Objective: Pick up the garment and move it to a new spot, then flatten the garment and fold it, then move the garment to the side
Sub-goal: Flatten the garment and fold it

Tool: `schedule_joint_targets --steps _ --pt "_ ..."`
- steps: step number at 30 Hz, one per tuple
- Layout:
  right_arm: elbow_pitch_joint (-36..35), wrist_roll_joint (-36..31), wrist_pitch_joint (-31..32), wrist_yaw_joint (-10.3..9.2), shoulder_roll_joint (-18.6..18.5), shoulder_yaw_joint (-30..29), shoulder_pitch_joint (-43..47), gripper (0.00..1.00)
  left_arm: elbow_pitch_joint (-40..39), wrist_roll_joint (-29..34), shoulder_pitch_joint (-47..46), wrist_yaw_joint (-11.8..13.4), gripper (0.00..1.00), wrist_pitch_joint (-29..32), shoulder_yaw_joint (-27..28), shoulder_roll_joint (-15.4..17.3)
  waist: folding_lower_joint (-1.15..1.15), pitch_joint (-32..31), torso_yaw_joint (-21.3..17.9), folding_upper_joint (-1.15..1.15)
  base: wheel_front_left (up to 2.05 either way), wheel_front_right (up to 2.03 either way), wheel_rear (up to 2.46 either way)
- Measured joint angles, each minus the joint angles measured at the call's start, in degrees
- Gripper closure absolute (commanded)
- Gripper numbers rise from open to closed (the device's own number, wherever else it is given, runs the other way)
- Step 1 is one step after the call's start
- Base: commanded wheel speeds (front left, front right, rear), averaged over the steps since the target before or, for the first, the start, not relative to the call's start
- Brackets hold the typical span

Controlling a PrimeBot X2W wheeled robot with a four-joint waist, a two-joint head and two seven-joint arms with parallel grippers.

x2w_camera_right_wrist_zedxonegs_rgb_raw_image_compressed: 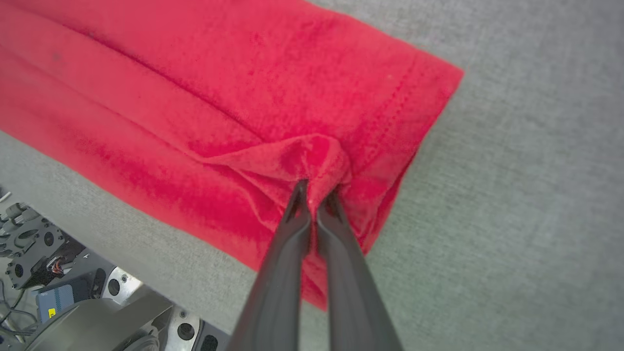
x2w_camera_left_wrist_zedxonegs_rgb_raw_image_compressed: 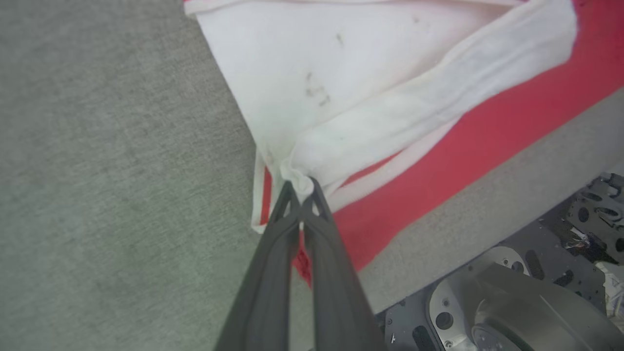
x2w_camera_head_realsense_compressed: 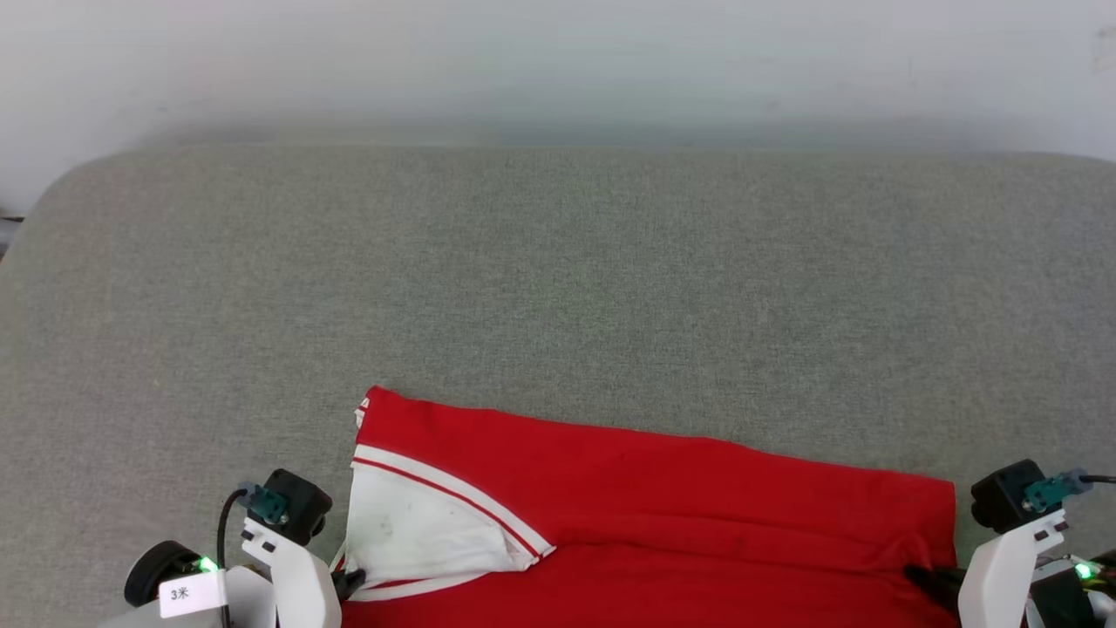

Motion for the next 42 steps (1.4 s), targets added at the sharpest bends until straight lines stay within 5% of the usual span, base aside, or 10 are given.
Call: schedule_joint_targets --steps 6,7,8,20,32,42 --pt "2.20 -0.31 -0.68 0.00 1.64 -0.41 0.20 0.96 3.14 -1.09 0.90 -0.73 1.00 -1.57 0.24 -2.15 0.00 0.48 0.11 0.00 0.00 0.00 0.00" --pt "2.24 -0.15 -1.21 0.00 1.88 -0.71 0.19 0.53 3.53 -0.99 0.92 -0.54 0.92 -2.03 0.32 -2.32 0.00 0.32 0.10 0.00 0.00 0.00 0.00" --pt "2.24 -0.21 -1.81 0.00 2.05 -1.03 0.27 0.00 3.68 -0.65 0.97 -0.20 0.00 -2.53 0.34 -2.43 0.00 0.12 0.08 0.00 0.00 0.00 0.00" --pt "-4.44 -1.98 -5.04 -0.01 1.69 -7.14 1.01 0.00 0.64 3.18 1.92 8.14 0.00 -14.59 4.85 -1.36 0.00 -2.76 0.20 0.00 0.00 0.00 0.00" --pt "-7.22 -5.50 0.63 -0.02 1.00 -15.18 3.67 0.00 -1.52 6.62 6.23 19.14 0.00 -25.21 13.79 -2.00 0.00 -3.67 1.70 0.00 0.00 0.00 0.00" --pt "-4.41 -4.22 6.01 -0.02 3.02 -17.67 5.04 0.00 -6.55 22.70 16.09 25.59 0.00 -25.31 32.90 -8.36 0.00 -2.35 4.08 0.00 0.00 0.00 0.00"
